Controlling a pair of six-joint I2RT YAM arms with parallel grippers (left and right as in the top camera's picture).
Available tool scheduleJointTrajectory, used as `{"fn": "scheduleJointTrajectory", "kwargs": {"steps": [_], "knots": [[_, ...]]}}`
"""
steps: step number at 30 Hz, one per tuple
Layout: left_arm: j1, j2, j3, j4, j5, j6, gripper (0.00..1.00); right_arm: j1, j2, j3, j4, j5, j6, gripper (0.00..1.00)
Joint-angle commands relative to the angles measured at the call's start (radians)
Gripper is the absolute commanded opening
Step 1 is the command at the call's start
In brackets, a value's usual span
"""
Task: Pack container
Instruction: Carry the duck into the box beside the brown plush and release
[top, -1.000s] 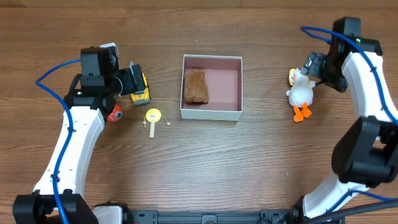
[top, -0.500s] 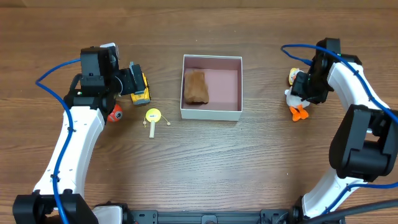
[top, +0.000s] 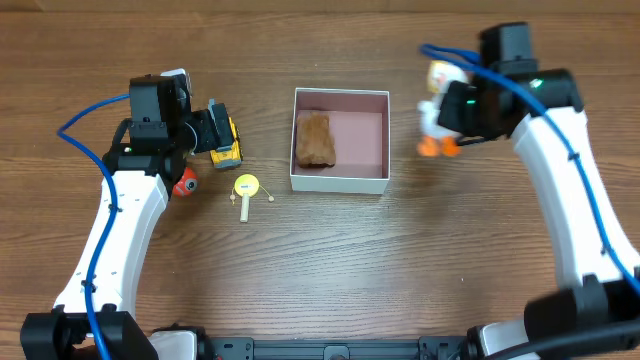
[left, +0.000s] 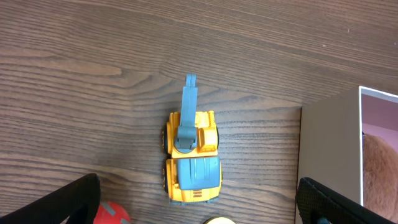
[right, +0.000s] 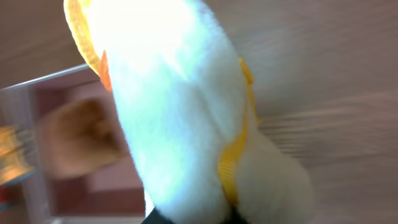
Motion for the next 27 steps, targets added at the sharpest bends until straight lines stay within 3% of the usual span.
{"fn": "scheduleJointTrajectory", "kwargs": {"steps": [1, 6, 16, 18, 21, 22, 23, 25, 27], "knots": [[0.004, 0.004, 0.027, 0.004, -0.004, 0.026, 1.0, 0.138, 0.016, -0.02, 0.071, -0.011, 0.109, 0.04], [0.004, 0.004, 0.026, 0.004, -0.004, 0.026, 1.0, 0.251, 0.123, -0.083, 0.237, 0.034, 0.134, 0.04], [0.004, 0.004, 0.027, 0.004, -0.004, 0.026, 1.0, 0.25, 0.305, -0.083, 0.293, 0.121, 0.175, 0.06], [0.004, 0.004, 0.027, 0.004, -0.004, 0.026, 1.0, 0.25, 0.306, -0.083, 0.296, 0.14, 0.175, 0.18], [0.004, 0.004, 0.027, 0.004, -0.004, 0.026, 1.0, 0.25, 0.306, -0.083, 0.281, 0.142, 0.175, 0.24], [0.004, 0.004, 0.026, 0.004, -0.004, 0.026, 1.0, 0.25, 0.306, -0.083, 0.279, 0.143, 0.175, 0.34], [0.004, 0.004, 0.027, 0.004, -0.004, 0.026, 1.0, 0.25, 0.306, -0.083, 0.276, 0.143, 0.175, 0.54], [0.004, 0.004, 0.027, 0.004, -0.004, 0.026, 1.0, 0.25, 0.306, -0.082, 0.28, 0.148, 0.164, 0.68], [0.004, 0.004, 0.027, 0.004, -0.004, 0.026, 1.0, 0.25, 0.296, -0.068, 0.291, 0.163, 0.108, 0.69]]}}
